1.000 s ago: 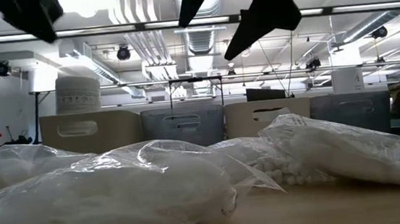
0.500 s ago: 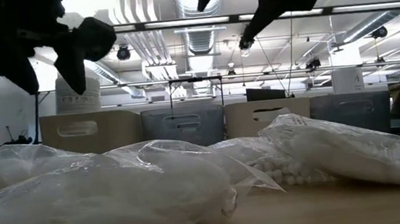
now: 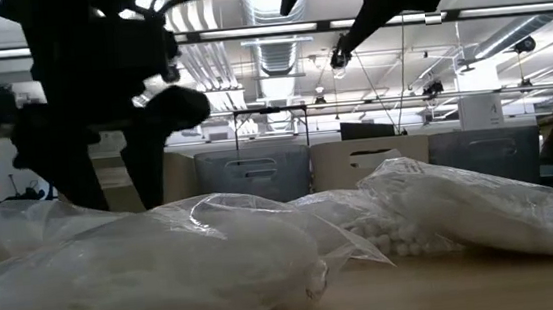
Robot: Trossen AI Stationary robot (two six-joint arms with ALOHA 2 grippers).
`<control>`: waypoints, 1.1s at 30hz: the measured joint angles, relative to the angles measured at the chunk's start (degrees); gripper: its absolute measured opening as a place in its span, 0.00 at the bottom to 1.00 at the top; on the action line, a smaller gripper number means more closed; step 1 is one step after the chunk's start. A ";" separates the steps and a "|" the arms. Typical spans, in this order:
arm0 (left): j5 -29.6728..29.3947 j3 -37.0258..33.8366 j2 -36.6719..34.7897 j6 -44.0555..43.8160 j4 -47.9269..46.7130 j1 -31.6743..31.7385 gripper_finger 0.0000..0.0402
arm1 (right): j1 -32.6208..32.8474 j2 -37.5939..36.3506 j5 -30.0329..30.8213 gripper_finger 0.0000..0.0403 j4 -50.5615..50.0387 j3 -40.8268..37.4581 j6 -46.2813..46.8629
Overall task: Pick & Place Travel size toiletries
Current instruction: Put the blue razor into the right black bin
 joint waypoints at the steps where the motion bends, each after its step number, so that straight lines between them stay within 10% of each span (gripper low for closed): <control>1: -0.17 0.48 0.75 0.07 -0.54 0.26 0.46 | 0.07 0.00 0.00 0.90 0.00 0.00 -0.04; 33: 2.59 0.67 4.87 -0.96 -3.12 4.99 0.17 | 2.94 -0.17 -0.06 0.90 -2.80 -0.04 -1.36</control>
